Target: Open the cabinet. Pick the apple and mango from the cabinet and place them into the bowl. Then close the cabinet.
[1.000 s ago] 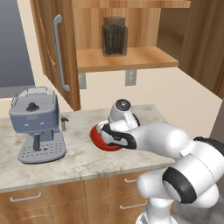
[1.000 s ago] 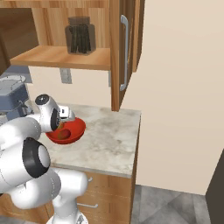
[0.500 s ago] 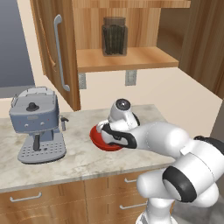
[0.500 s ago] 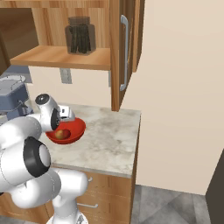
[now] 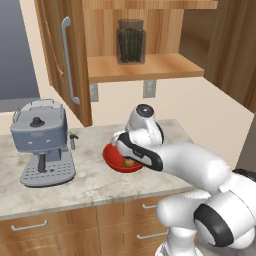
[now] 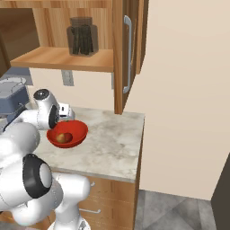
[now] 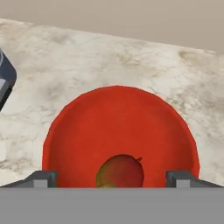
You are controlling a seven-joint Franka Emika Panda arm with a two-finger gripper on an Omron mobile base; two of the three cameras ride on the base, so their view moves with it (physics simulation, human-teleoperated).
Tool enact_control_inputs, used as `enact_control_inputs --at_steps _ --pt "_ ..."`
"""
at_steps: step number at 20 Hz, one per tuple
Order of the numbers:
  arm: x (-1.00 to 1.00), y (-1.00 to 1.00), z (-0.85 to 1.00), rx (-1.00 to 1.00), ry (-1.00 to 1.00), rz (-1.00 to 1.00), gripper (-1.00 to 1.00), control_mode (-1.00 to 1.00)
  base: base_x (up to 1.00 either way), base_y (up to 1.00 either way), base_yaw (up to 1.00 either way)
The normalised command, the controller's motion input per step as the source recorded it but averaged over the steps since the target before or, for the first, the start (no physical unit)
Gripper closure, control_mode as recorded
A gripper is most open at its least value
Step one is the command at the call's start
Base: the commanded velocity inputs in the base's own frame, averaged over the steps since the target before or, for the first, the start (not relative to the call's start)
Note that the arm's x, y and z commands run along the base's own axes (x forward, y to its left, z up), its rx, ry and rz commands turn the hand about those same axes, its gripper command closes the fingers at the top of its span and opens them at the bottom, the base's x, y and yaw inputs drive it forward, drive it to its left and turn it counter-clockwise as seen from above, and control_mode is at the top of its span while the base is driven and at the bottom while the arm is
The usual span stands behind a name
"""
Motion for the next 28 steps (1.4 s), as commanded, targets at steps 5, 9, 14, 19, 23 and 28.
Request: enact_control_inputs --at_steps 5,9,14,19,23,28 --pt "-0.89 -0.02 0.26 0.02 -0.01 0.0 -1.0 -1.0 0.0 0.0 0.0" --pt "-0.82 -0.11 0.14 0.0 -0.13 0.0 -1.0 -1.0 0.0 0.0 0.0" --pt "-0.61 -0.28 0.52 0.06 -0.02 0.0 -1.0 -1.0 0.0 0.0 0.0" --pt "-0.65 -0.35 0.81 0.09 0.0 -0.02 -1.0 -1.0 0.0 0.0 0.0" --pt "-0.71 -0.34 0.81 0.1 0.01 -0.08 -1.0 -1.0 0.0 0.0 0.0" --pt "-0.67 -0.28 0.67 0.1 0.0 -0.09 -1.0 -1.0 0.0 0.0 0.0"
